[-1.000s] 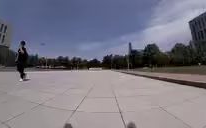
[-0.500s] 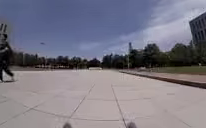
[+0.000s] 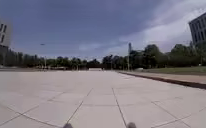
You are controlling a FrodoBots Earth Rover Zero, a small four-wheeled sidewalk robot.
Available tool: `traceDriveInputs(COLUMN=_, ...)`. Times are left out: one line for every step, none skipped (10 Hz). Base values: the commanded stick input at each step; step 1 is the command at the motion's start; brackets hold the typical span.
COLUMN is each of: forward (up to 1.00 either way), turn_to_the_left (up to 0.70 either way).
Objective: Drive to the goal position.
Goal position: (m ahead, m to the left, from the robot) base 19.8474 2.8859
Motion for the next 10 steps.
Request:
traceDriveInputs(forward=0.45, turn_to_the_left=0.03)
traceDriveInputs(forward=0.45, turn_to_the_left=0.03)
traceDriveInputs(forward=0.45, turn_to_the_left=0.03)
traceDriveInputs(forward=0.45, turn_to_the_left=0.03)
traceDriveInputs(forward=0.45, turn_to_the_left=0.03)
traceDriveInputs(forward=0.45, turn_to_the_left=0.03)
traceDriveInputs(forward=0.45, turn_to_the_left=0.03)
traceDriveInputs(forward=0.45, turn_to_the_left=0.03)
traceDriveInputs(forward=0.45, turn_to_the_left=0.03)
traceDriveInputs(forward=0.45, turn_to_the_left=0.03)
